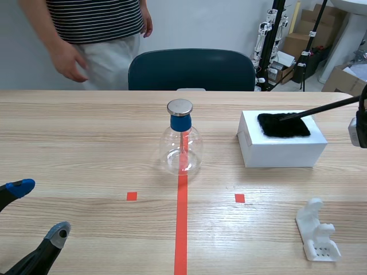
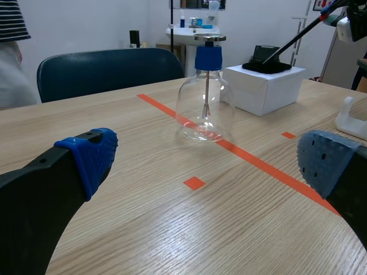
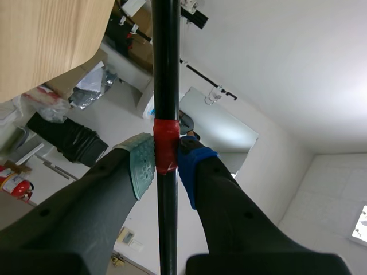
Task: Do the electroscope experiment. rub the rod on the fur
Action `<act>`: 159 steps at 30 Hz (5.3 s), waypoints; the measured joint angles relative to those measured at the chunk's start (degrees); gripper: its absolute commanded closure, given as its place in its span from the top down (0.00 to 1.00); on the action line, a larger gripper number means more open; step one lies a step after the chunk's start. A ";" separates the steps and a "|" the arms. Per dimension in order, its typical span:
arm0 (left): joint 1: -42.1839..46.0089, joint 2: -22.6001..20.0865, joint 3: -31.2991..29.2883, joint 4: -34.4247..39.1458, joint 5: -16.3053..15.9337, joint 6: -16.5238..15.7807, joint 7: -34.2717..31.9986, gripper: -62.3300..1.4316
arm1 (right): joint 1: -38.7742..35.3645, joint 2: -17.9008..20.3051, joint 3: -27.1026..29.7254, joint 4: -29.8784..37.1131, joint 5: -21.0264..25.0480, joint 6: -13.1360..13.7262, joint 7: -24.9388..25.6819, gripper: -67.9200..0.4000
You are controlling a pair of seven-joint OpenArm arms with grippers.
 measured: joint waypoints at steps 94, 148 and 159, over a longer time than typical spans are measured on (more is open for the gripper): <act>0.00 0.00 0.00 0.00 0.00 0.00 -0.02 1.00 | -0.13 -5.11 0.00 -0.20 4.37 -0.83 -0.28 0.09; 0.00 0.00 0.00 0.00 0.00 0.00 0.00 1.00 | -0.02 -5.51 0.00 -1.14 7.13 -0.83 -1.40 0.09; 0.00 0.00 0.00 0.00 0.00 0.00 0.00 1.00 | 0.02 -0.46 0.00 -6.71 9.70 -0.87 1.53 0.09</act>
